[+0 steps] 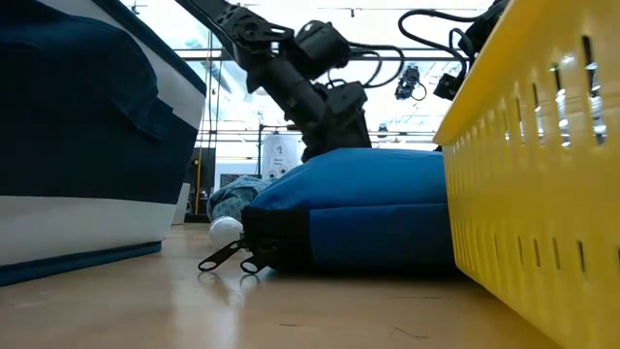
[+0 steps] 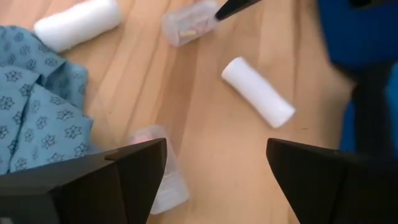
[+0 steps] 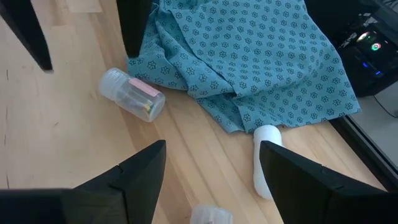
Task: Pick & place medical supplies in basket/bin
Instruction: Put the left transparent pill bottle into the gray bin
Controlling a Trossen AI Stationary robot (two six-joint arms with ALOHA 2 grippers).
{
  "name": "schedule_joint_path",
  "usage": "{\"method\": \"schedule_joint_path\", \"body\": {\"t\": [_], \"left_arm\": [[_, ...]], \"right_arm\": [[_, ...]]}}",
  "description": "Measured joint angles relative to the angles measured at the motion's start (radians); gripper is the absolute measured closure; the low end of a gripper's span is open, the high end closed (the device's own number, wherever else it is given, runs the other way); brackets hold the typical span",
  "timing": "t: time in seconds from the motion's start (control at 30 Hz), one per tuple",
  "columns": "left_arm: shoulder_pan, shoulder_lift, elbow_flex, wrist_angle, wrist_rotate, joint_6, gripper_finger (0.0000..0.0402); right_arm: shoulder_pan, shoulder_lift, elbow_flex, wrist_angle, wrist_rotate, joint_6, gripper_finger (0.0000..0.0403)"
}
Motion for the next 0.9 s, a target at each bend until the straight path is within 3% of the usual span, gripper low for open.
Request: {"method": "schedule_joint_path", "body": {"t": [0.23,0.9], "left_arm": [[0.003,0.036,0.011,0.007,-0.121,0.023,0.0124],[0.003,0.138,0.01,0.027,-0.143,0.043,0.0124]], "right_arm": [[0.0,0.0,0.0,0.0,0.001,0.0,0.0133],[0.0,0.0,0.0,0.008,0.011,-0.01,0.0133]]}}
